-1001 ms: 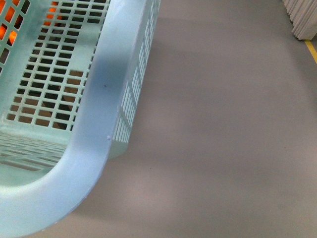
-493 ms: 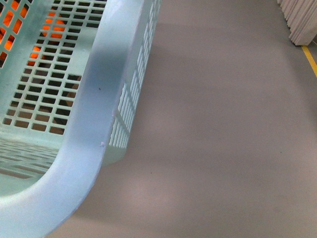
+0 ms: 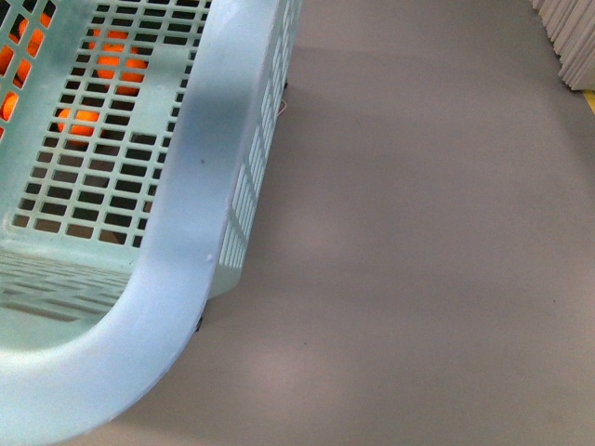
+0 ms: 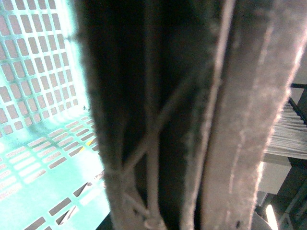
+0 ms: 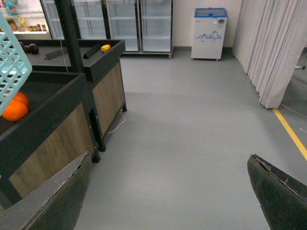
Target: Pick lemon and mango into basket
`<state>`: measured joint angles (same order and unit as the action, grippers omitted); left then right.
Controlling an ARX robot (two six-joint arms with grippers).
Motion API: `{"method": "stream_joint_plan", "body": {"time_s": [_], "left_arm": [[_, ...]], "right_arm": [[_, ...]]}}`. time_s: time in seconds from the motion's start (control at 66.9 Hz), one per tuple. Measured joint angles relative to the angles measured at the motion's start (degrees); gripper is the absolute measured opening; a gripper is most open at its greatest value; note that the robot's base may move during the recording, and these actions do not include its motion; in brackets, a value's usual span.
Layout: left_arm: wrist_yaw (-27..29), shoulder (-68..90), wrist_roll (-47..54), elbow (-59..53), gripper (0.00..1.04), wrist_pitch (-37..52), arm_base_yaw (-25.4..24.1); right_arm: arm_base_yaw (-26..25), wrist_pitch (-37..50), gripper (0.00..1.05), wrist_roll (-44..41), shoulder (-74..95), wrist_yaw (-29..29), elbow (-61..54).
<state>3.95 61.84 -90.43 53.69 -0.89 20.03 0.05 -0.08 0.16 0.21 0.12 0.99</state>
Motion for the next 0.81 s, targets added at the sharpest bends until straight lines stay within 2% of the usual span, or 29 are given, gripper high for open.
{"method": "stream_joint_plan", "body": {"time_s": [0.807], "left_arm": [[-0.2, 0.1, -0.1, 0.0, 0.16, 0.0, 0.0]], "right_arm": [[0.0, 0.0, 0.96, 0.0, 0.1, 0.1, 0.0]]}}
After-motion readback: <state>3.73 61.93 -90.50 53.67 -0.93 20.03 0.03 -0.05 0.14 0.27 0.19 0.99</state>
